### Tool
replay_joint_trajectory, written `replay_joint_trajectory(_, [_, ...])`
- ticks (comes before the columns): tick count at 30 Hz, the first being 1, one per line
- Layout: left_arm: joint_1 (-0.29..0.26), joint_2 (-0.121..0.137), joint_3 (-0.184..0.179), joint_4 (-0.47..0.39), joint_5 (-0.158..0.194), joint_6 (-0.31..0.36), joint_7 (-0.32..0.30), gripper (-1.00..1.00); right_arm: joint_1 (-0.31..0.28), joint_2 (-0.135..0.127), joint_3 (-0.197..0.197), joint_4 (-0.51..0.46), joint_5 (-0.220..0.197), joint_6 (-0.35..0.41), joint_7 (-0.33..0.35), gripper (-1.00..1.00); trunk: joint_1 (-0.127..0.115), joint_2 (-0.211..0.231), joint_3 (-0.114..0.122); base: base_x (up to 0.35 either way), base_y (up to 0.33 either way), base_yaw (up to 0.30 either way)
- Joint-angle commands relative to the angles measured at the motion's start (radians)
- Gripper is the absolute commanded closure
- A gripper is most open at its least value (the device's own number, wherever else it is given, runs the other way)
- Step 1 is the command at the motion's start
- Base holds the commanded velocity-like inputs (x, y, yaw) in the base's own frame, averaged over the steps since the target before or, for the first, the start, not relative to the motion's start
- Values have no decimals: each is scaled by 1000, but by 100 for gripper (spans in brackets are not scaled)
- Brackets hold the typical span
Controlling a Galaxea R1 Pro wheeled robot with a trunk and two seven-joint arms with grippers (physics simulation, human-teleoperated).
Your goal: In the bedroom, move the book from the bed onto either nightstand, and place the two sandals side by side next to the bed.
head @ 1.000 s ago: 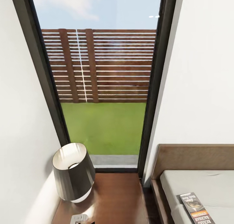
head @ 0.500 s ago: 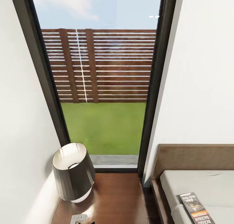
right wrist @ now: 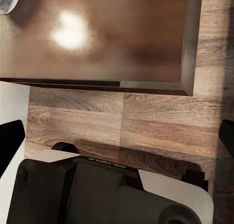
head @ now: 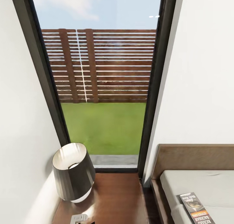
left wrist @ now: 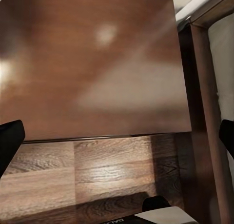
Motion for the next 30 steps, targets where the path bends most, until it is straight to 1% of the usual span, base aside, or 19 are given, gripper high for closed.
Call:
replay_joint_trajectory(1, [-1, 0, 5, 1, -3, -3, -4, -100, -2, 0, 2, 5, -7, -6, 5, -100, 0, -2, -2, 0, 0, 0])
replay_joint_trajectory(30, [-1, 0, 5, 1, -3, -3, -4, -100, -2, 0, 2, 5, -12, -5, 5, -100, 0, -2, -2, 0, 0, 0])
